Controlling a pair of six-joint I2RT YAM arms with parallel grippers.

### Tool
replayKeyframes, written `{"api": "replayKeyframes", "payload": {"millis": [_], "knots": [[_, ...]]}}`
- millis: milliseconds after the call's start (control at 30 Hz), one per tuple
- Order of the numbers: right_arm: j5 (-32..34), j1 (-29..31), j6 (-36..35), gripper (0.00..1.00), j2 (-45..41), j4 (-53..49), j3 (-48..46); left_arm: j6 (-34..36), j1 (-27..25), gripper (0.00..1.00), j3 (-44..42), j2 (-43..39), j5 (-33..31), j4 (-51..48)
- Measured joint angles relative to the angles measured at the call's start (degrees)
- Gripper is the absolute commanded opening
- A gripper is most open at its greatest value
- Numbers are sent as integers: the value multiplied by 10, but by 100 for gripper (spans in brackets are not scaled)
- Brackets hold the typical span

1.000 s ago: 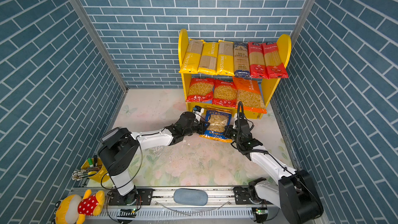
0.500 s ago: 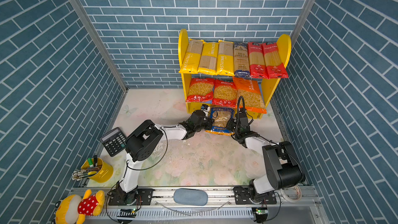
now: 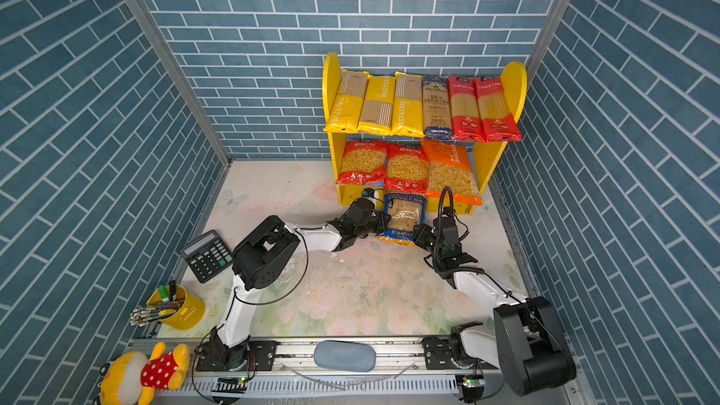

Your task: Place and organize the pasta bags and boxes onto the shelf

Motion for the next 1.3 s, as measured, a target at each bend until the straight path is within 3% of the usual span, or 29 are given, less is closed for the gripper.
{"api": "replayKeyframes", "payload": {"millis": [267,500,767,1100,1300], "knots": [[-66,0,112,58,-10,19,-39,-10,0,0,49,13,12,-22],[-89,5,210,58,80,132,-52,-9,-1,0,65,13,17,-36],[-83,34,271,57,132,204,-52,-3,1,0,69,17,17,-36],[-33,94,316,60,58,156,-54,-2,2,0,73,22,19,-36],[-25,108,353,61,73,175,-79,-6,2,0,74,22,23,-36]]}}
